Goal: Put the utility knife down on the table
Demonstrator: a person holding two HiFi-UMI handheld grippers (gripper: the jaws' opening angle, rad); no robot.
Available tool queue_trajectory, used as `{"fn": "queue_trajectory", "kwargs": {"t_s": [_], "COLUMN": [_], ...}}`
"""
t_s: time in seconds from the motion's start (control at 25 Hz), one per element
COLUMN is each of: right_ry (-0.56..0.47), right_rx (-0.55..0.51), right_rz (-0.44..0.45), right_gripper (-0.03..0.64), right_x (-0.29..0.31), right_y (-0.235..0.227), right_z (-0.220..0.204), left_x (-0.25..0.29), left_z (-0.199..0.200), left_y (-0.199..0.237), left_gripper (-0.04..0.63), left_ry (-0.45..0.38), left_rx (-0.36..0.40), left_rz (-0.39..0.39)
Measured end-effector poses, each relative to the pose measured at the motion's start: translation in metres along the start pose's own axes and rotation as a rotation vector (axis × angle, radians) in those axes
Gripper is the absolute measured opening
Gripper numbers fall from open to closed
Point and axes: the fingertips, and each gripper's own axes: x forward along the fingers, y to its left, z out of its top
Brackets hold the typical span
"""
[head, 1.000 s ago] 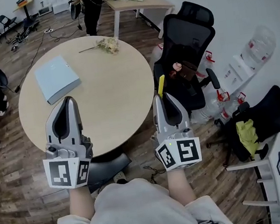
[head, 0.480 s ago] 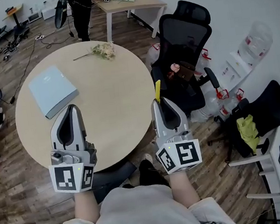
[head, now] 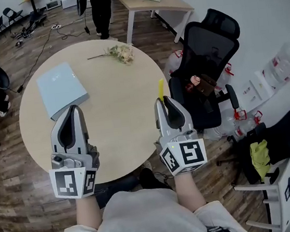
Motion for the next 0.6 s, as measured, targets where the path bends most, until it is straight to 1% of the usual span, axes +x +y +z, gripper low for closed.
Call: {"fn": "queue_trajectory", "kwargs": {"t_s": [0.32,0.6], "right_ry": [0.079,0.198], "right_rx": [0.008,0.006], "right_rz": [0.147,0.267], "right_gripper": [0.074,0.074], "right_x": [0.068,0.11], "right_y": [-0.013,-0.017], "right_z": [-0.028,-0.079], "left_x": [0.021,0.029], "left_z": [-0.008,-0.02], "left_y": [0.011,0.013], "left_gripper": [0.011,0.011], "left_ry": [0.001,0.017], "left_rx": [0.04,0.071], "left_rz": [0.13,0.241]}}
